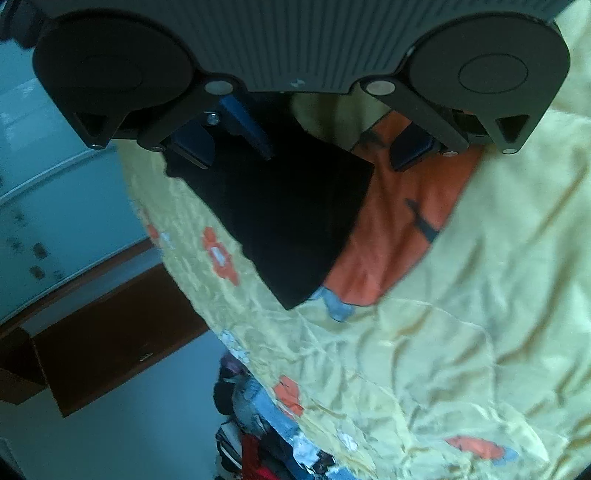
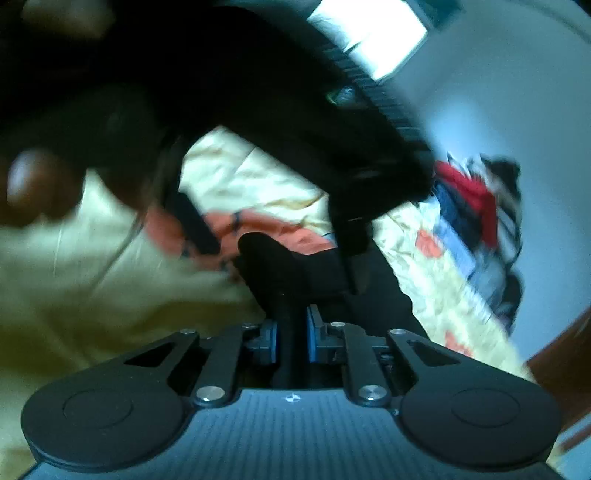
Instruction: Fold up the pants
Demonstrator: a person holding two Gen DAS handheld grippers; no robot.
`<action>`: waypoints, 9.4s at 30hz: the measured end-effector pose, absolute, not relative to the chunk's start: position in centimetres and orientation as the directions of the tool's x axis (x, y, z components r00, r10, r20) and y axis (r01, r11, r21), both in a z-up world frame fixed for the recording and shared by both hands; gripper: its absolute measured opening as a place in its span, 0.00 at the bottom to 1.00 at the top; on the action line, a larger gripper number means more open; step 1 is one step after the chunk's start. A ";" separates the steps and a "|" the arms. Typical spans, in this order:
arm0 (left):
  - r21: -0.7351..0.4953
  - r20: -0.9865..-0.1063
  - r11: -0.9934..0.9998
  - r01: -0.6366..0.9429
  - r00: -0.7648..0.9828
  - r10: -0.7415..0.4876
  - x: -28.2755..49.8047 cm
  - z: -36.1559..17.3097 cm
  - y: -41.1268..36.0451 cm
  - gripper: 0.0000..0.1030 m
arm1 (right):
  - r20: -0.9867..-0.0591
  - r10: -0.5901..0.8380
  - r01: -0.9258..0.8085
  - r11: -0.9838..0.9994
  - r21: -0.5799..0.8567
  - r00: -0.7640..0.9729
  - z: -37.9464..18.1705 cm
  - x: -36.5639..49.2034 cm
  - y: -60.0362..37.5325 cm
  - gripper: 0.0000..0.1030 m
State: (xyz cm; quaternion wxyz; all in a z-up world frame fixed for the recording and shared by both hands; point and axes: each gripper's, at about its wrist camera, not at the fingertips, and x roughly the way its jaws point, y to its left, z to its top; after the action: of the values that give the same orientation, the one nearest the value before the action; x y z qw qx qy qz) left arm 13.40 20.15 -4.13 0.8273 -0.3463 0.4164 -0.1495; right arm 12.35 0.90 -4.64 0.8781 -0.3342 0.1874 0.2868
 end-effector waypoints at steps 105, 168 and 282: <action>-0.044 -0.648 0.867 0.497 0.647 -0.403 15.3 -1.5 -16.7 0.93 | -0.509 0.097 0.122 0.917 0.379 0.855 -3.7 9.9 -47.3 0.16; -0.183 -0.710 0.882 0.434 0.562 -0.424 9.4 -4.8 -10.5 1.00 | -0.594 0.061 -0.012 0.996 0.086 0.802 -3.9 3.1 -40.5 0.82; 0.078 -0.546 0.975 0.208 0.827 -0.133 12.2 -4.2 -4.1 1.00 | -0.534 -0.018 -0.059 0.990 -0.126 0.845 -6.5 10.4 -21.8 1.00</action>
State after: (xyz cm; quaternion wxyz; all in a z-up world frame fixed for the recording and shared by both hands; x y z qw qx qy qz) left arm 12.20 -4.11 -4.18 0.9534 0.0671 0.2802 -0.0893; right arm 10.38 -21.75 -6.50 0.9580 -0.0688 0.2781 0.0106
